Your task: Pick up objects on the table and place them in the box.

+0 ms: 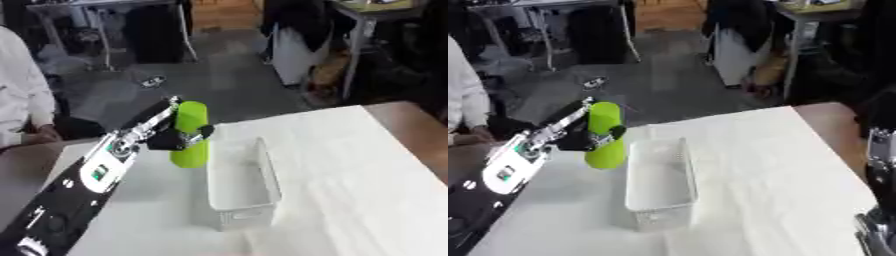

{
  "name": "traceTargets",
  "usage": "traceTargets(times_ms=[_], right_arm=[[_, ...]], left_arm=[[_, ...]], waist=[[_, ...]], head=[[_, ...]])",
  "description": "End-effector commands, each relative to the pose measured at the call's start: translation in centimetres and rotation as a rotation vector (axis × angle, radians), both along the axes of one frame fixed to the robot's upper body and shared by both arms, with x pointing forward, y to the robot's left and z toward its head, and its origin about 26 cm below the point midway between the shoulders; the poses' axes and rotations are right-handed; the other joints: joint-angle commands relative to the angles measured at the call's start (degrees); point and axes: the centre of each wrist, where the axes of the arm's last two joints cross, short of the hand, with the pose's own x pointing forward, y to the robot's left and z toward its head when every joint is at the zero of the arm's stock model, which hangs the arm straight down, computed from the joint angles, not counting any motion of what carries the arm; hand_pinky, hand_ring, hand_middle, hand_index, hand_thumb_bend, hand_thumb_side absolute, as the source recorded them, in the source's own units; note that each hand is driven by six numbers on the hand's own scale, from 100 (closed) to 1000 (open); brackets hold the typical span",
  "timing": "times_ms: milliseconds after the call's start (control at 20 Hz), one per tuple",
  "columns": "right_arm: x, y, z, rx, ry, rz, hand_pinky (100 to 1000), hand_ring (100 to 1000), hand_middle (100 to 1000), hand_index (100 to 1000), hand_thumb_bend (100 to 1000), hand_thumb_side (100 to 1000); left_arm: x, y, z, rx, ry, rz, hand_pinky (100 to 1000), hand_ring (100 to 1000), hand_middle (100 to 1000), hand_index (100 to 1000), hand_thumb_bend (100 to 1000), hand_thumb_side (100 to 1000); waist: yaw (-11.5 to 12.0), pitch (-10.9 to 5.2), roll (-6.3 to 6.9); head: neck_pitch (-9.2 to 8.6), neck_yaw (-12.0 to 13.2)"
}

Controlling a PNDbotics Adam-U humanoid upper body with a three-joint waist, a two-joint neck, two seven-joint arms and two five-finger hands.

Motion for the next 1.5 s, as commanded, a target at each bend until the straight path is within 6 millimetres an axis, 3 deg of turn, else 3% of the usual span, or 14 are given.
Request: traceTargets(times_ms=[50,850,1300,1350,1400,1450,1500], right_arm=[[-0.2,0.4,1.0,0.003,-0.034,0.026,112,300,298,313,366,469],[-0.1,2.3,1.7,0.005,-0.036,0.127,111,300,298,313,359,471],[-0.1,2.8,2.3,0.011,-0.056,0.151,115,300,298,313,359,468],[-0.1,2.9,2.3,0.011,-0.057,0.151,115,300,298,313,359,468],[-0.1,2.9,2.3,0.011,-0.058,0.152,115,300,298,313,359,468],[-0.1,2.8,2.3,0.011,-0.058,0.152,115,300,298,313,359,468],[-0.1,2.8,2.3,0.01,-0.058,0.151,115,300,298,313,359,468]], left_arm=[[0.5,-0.5,1.3,0.008,-0.038,-0.023,100,100,100,294,100,685],[1.8,-1.0,-0.3,0.036,-0.025,-0.024,100,100,100,316,100,699],[2.1,-0.8,-0.7,0.014,-0.056,-0.011,100,100,100,387,100,706],[2.1,-0.9,-0.7,0.012,-0.06,-0.01,100,100,133,408,100,709],[2.1,-0.9,-0.8,0.012,-0.063,-0.009,100,100,224,477,100,745],[2.2,-0.9,-0.8,0.021,-0.063,-0.009,100,309,448,653,100,848],[2.2,-0.9,-0.7,0.04,-0.061,-0.009,100,489,591,752,100,935]], waist=[[-0.3,-0.49,-0.08],[-3.1,0.25,0.99],[-3.9,0.6,1.88],[-3.9,0.61,1.91],[-3.9,0.62,1.94],[-3.9,0.61,1.97],[-3.8,0.6,1.98]], head=[[-0.26,0.7],[-0.57,1.8],[-0.6,1.8],[-0.61,1.8],[-0.61,1.8],[-0.59,1.8],[-0.57,1.7]])
